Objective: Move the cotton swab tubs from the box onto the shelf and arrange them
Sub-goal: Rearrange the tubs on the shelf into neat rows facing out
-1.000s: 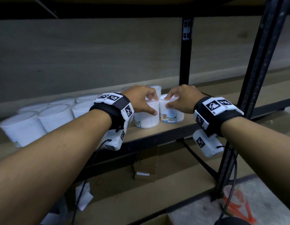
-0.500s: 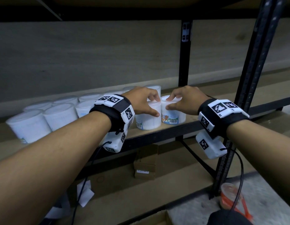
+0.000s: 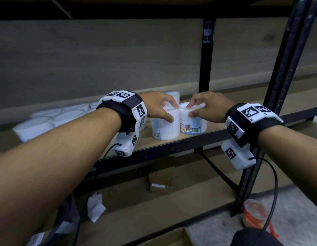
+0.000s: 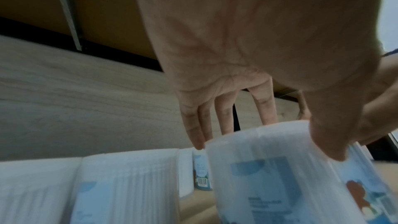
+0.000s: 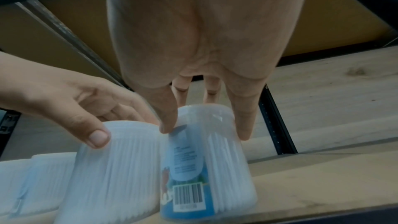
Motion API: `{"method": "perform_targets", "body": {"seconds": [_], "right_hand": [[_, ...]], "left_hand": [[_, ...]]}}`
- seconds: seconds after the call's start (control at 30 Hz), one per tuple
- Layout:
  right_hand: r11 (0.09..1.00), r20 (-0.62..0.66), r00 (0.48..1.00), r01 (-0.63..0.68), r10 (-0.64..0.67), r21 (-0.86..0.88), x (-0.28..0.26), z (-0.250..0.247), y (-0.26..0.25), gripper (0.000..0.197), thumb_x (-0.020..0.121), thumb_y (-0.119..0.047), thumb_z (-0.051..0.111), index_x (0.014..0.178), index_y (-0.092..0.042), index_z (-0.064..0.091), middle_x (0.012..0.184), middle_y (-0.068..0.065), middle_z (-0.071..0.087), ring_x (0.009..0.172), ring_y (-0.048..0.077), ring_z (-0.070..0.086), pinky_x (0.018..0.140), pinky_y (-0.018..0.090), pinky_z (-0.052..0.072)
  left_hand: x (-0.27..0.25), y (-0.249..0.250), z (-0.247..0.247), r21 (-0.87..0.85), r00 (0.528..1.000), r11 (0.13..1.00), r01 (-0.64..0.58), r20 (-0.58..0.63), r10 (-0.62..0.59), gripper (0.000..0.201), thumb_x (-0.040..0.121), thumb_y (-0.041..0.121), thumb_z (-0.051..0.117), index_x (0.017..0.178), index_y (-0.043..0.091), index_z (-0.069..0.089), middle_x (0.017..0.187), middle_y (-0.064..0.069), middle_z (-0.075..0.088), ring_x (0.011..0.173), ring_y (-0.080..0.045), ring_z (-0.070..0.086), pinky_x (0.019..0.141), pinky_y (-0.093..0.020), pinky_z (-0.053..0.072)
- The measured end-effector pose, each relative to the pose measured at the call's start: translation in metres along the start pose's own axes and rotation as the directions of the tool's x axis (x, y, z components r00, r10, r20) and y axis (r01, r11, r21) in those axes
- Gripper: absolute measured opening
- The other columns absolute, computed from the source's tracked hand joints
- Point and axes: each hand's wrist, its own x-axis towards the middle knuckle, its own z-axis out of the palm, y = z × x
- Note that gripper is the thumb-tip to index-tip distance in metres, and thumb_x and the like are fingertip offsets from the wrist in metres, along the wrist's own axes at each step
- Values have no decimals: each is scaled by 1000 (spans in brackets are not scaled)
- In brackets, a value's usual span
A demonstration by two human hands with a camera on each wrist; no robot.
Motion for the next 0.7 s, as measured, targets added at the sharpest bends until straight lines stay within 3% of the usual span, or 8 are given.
{"method": "perform_targets", "body": {"seconds": [0.13, 0.23, 0.37, 0.43, 0.5, 0.63, 0.7], "right_hand": [[999, 74, 997, 14, -10, -45, 2, -7, -3, 20, 83, -41, 71, 102, -35, 65, 125, -5, 61, 118, 16, 53, 96, 31, 42], [993, 121, 993, 17, -2, -120, 10, -16, -8, 39, 78, -55, 71, 109, -33, 65, 126, -7, 61, 118, 15, 54, 98, 34, 44], [962, 132, 989, -21, 59, -274, 19, -25, -20, 58, 78, -65, 65, 116, -21, 65, 117, -4, 64, 102, 18, 60, 79, 29, 49], [941, 194, 975, -33, 104, -338, 22, -24, -26, 65, 76, -70, 63, 113, -17, 67, 110, -2, 66, 82, 15, 61, 62, 26, 49], [937, 211, 968, -54, 134, -346, 26, -21, -27, 67, 71, -74, 65, 109, -19, 69, 104, -4, 67, 73, 12, 60, 57, 25, 47], [956, 199, 967, -100, 158, -277, 31, -21, -26, 56, 71, -63, 74, 104, -18, 69, 107, -1, 65, 93, 19, 64, 79, 35, 58], [969, 217, 962, -118, 166, -217, 32, -22, -24, 50, 70, -57, 78, 101, -18, 69, 106, 0, 65, 94, 22, 66, 80, 42, 60]], "left_hand": [[1, 2, -1, 77, 1000, 997, 12, -8, -11, 61, 75, 59, 72, 130, 44, 51, 134, 4, 55, 124, -16, 51, 93, -26, 37], [2, 5, -6, 107, 997, 993, 50, 61, -57, 82, 74, 68, 67, 144, 42, 35, 145, 7, 47, 133, -18, 44, 107, -31, 33], [4, 9, -16, 139, 989, 986, 93, 99, -107, 73, 83, 61, 61, 148, 37, 35, 153, 8, 38, 142, -17, 33, 116, -36, 25], [5, 9, -17, 137, 982, 986, 92, 150, -112, 64, 87, 54, 61, 145, 35, 42, 152, 8, 39, 137, -18, 39, 113, -37, 34], [7, 8, -16, 73, 977, 993, 90, 188, -102, 58, 87, 48, 64, 141, 34, 48, 146, 7, 45, 127, -20, 49, 102, -39, 49], [7, 6, -16, 3, 981, 997, 79, 176, -79, 58, 86, 47, 67, 139, 32, 52, 139, 7, 51, 120, -20, 55, 95, -39, 54], [7, 7, -16, -2, 985, 997, 72, 160, -71, 57, 85, 49, 67, 137, 30, 55, 134, 6, 54, 116, -20, 57, 93, -39, 55]]}}
